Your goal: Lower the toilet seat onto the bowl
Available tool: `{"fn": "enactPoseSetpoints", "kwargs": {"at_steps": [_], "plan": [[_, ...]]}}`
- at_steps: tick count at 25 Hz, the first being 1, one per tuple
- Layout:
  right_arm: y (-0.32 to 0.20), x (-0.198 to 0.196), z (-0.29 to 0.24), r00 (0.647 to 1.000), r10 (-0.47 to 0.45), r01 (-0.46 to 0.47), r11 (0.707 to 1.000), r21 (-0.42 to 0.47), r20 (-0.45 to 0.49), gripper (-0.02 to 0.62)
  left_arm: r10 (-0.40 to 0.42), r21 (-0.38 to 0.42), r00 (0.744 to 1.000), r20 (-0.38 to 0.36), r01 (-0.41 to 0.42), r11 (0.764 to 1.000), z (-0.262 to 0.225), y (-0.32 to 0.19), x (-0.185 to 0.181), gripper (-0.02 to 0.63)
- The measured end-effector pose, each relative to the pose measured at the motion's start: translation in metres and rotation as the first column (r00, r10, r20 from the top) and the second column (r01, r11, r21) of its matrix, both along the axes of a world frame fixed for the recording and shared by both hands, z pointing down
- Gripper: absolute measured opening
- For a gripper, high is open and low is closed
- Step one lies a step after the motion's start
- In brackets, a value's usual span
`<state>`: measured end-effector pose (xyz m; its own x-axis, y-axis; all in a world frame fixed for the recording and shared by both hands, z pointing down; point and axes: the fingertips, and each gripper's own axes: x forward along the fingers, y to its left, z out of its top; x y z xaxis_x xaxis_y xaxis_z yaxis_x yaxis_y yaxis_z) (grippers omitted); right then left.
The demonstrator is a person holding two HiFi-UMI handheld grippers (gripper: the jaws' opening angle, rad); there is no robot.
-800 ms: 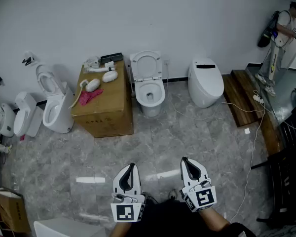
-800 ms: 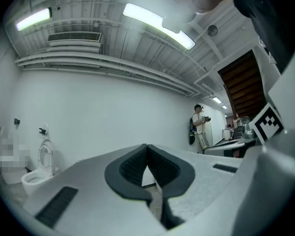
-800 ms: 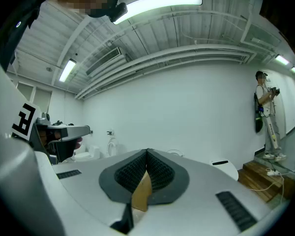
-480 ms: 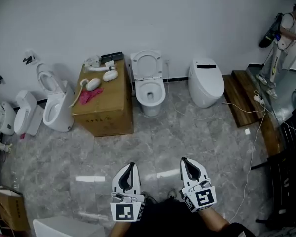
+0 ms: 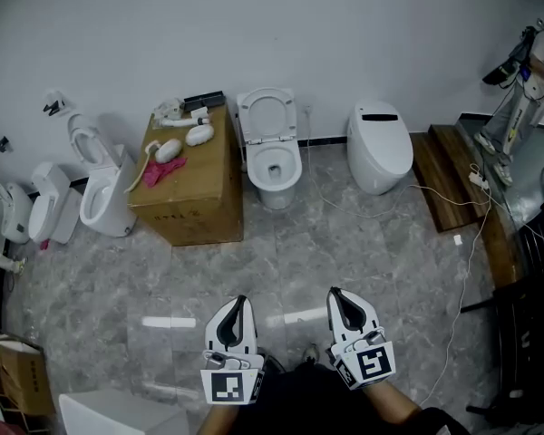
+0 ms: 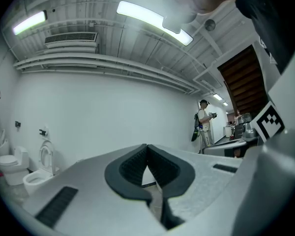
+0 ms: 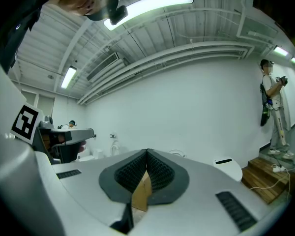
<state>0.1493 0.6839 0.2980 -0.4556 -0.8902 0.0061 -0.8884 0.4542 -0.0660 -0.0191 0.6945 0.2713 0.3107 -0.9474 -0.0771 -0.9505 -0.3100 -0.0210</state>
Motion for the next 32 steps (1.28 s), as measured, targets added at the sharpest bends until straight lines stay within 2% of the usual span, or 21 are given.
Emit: {"fn": "enactPoseSetpoints", "kwargs": {"at_steps": [3,6,11,14,15,18,22,25,32], "plan": [[-0.003,0.016,0.003,1.000,-0.018,0.018,1.000,-0.004,0.006,0.025,-0.004,-0.019,0.999,0.053,0.006,1.000,0.003,-0.002,0.016,0.009],[-0.004,0.031,0.006,0.999,-0.038,0.038,0.999,0.004,0.011,0.025,-0.021,-0.011,0.998,0.054,0.022,1.000,0.005,-0.001,0.030,0.009],[-0.017,0.040,0.012,0.999,-0.039,0.039,0.999,0.005,0.009,0.025,-0.060,-0.007,0.998,-0.007,0.060,0.998,0.009,-0.008,0.031,0.009],[-0.035,0.040,0.015,0.999,-0.029,0.029,1.000,-0.004,0.015,0.025,-0.057,-0.027,0.998,0.019,0.057,0.998,0.018,-0.029,0.027,0.009],[-0.043,0.039,0.016,1.000,-0.025,0.026,1.000,-0.006,0.014,0.025,-0.052,-0.023,0.998,0.023,0.053,0.998,0.018,-0.039,0.026,0.009],[-0.071,0.030,0.020,1.000,-0.016,0.016,1.000,-0.009,0.001,0.025,-0.030,0.019,0.999,-0.025,0.030,0.999,0.011,-0.072,0.021,0.009],[-0.120,0.008,0.023,1.000,-0.005,0.005,1.000,-0.012,-0.022,0.025,-0.021,-0.012,0.999,-0.030,0.021,1.000,0.018,-0.128,0.000,0.009],[-0.166,-0.015,0.025,0.999,-0.003,0.003,1.000,-0.022,-0.037,0.025,-0.022,0.004,0.999,-0.041,0.022,1.000,0.016,-0.179,-0.024,0.009],[-0.279,-0.067,0.017,0.999,0.030,-0.031,0.999,-0.022,-0.028,0.025,0.023,-0.030,0.999,-0.034,-0.024,0.999,0.017,-0.291,-0.079,0.009]]}}
